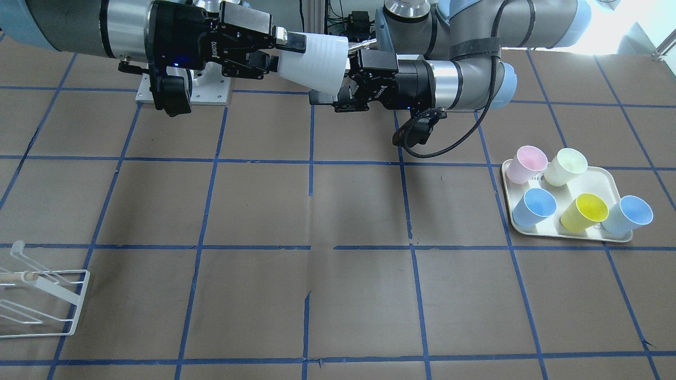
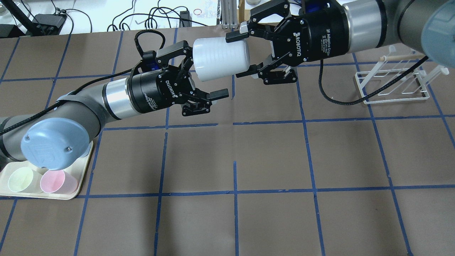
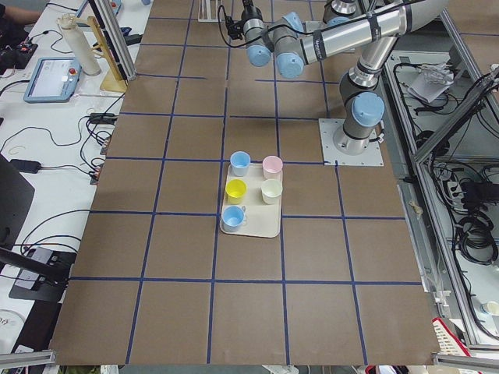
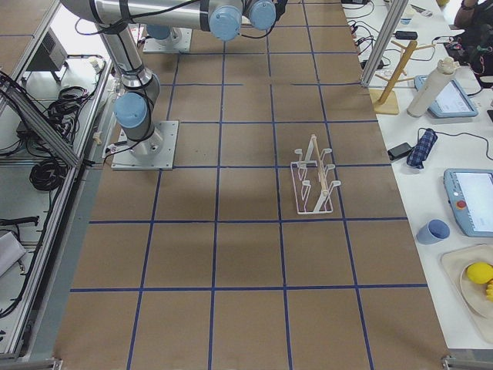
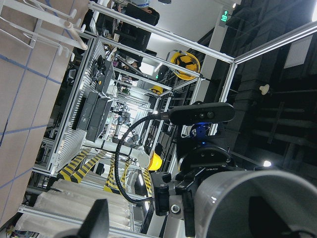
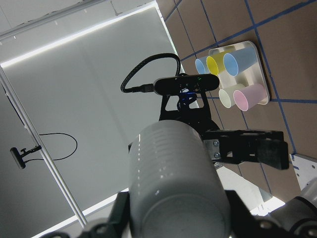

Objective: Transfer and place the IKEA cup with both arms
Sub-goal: 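Close the left gripper on the white cup held by the right gripper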

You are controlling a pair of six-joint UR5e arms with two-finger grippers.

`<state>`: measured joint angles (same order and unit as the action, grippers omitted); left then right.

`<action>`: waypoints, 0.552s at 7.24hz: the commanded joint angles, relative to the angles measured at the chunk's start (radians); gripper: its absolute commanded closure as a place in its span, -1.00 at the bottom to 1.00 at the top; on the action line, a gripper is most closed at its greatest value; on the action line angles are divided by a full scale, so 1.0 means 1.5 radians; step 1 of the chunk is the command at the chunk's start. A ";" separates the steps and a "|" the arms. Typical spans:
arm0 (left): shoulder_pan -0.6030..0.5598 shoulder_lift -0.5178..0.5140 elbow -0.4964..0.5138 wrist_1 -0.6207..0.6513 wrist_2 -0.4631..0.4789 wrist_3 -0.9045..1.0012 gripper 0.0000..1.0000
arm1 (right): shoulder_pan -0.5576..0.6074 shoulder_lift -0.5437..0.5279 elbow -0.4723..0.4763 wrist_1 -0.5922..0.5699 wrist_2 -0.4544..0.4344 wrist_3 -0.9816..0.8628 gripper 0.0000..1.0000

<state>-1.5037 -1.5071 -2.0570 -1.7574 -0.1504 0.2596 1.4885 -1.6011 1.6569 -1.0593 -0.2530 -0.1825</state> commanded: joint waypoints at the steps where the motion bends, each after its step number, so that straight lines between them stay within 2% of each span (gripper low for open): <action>1: 0.005 0.000 -0.001 0.002 0.000 0.007 -1.00 | -0.002 0.001 0.000 -0.001 -0.001 0.000 0.31; 2: 0.013 0.000 -0.003 0.000 0.001 0.007 -0.95 | -0.002 0.002 0.001 -0.001 -0.001 0.000 0.31; 3: 0.022 0.000 -0.012 0.004 0.000 0.011 -0.72 | -0.002 0.002 0.001 -0.001 0.000 0.000 0.31; 4: 0.028 0.000 -0.019 0.014 0.002 0.012 -0.37 | -0.002 0.002 0.001 -0.001 0.000 0.000 0.31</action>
<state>-1.4743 -1.5064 -2.0734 -1.7497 -0.1492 0.2742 1.4850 -1.5987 1.6580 -1.0615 -0.2536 -0.1825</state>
